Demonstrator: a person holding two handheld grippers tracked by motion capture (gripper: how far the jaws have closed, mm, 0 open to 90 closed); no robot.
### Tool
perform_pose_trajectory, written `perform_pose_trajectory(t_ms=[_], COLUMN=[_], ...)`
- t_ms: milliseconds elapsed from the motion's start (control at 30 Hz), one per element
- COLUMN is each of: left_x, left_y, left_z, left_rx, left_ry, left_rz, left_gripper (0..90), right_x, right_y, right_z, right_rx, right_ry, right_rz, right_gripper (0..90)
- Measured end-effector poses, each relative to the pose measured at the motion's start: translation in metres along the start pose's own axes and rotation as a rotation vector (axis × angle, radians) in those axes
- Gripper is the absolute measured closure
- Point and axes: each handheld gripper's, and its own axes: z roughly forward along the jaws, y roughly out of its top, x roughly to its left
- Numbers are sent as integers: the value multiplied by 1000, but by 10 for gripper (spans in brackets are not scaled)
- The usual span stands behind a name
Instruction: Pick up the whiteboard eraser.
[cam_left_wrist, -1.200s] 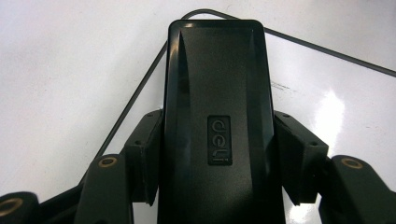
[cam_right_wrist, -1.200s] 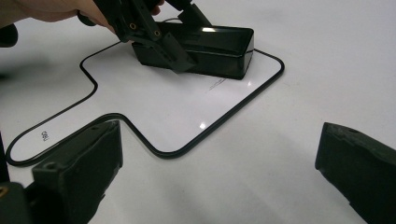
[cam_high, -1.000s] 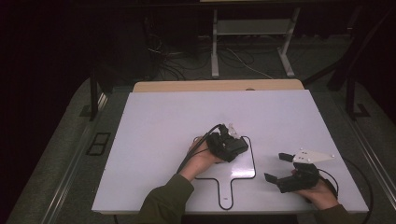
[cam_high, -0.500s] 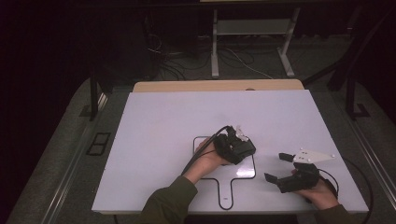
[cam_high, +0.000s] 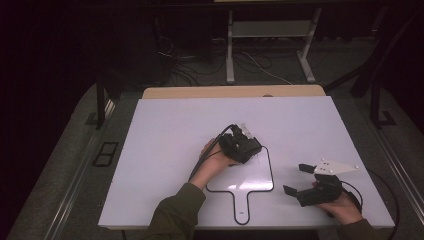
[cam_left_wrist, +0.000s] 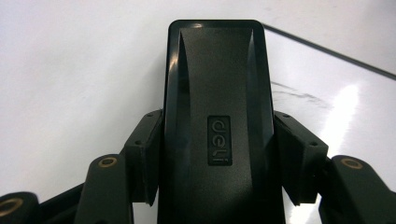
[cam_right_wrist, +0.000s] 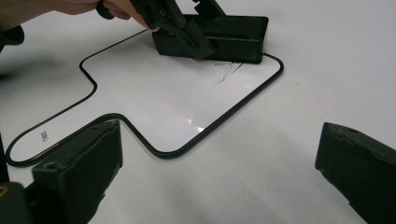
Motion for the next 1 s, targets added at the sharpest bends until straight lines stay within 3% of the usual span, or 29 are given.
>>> perform_pose_trajectory(t_ms=[167,233,267,400,567,633,767,1000], left_x=[1,-3,-6,-16,-32,-34,-31,-19], left_y=[3,5,7,14,21,22,21,19], left_z=[2,4,5,8,11,12,12,11], left_rx=[1,-1,-7,0,-4,-7,-9,-6], left_ry=[-24,-38,-43,-60,-78,-79,-87,-64], left_rz=[3,14,2,64,103,99,90,68], left_gripper=[393,393,393,393,393,393,393,393], right_x=[0,0,0,-1,-1,-1,-1,-1], right_y=[0,0,0,0,0,0,0,0], right_z=[0,1,0,0,0,0,0,-1], right_rx=[0,0,0,-1,-2,-4,-4,-4], right_ry=[-2,-2,-1,-2,0,-1,-1,-2], right_rz=[0,1,1,1,-1,-2,-3,-1], right_gripper=[0,0,0,0,0,0,0,0])
